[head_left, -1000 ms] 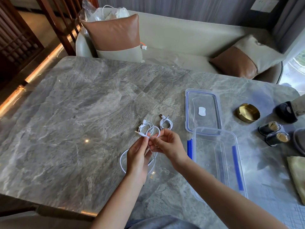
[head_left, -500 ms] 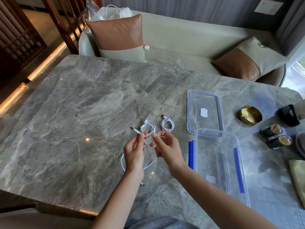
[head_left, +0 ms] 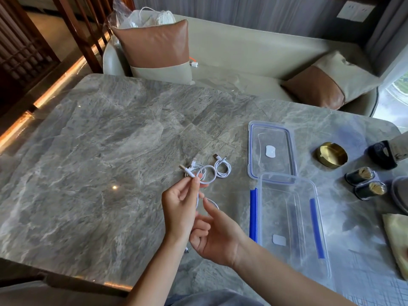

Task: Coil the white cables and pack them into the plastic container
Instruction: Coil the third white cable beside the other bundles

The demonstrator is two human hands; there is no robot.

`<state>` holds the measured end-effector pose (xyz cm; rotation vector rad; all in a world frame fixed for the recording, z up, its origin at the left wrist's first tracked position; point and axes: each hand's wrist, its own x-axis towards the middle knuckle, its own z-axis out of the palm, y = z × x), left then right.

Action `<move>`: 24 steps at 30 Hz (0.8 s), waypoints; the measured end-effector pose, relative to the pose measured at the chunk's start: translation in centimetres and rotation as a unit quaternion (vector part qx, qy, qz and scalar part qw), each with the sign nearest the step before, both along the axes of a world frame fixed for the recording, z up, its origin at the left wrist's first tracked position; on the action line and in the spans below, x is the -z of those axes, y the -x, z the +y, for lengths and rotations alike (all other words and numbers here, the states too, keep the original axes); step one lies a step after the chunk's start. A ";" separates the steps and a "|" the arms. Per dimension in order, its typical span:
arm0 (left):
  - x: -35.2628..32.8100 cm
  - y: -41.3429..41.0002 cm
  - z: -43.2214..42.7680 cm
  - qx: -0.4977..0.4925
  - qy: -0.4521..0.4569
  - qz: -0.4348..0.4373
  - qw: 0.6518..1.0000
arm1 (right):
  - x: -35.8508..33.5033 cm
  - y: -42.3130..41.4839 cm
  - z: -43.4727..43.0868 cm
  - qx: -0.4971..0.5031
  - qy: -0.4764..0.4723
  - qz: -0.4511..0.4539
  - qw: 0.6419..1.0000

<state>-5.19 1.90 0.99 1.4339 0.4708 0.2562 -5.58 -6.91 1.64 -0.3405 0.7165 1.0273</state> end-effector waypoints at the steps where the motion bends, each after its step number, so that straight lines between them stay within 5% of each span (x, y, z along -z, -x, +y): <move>1: -0.1 0.2 -0.1 0.004 0.005 0.003 1.000 | -0.2 0.1 0.1 0.033 -0.001 0.017 0.999; 10: -1.0 0.7 1.5 0.057 -0.005 -0.006 0.998 | -1.4 1.5 -0.1 0.089 0.091 0.067 0.990; 16: -1.3 0.9 2.0 0.133 0.009 0.026 0.991 | -2.3 1.4 -1.5 0.146 0.039 0.111 0.982; 19: -1.4 0.8 2.4 0.154 0.039 0.039 0.987 | -2.3 1.8 -2.3 0.190 -0.009 0.093 0.977; 24: -1.1 0.6 2.9 0.201 -0.050 0.057 0.977 | -1.6 1.5 -3.4 0.188 -0.001 0.001 0.982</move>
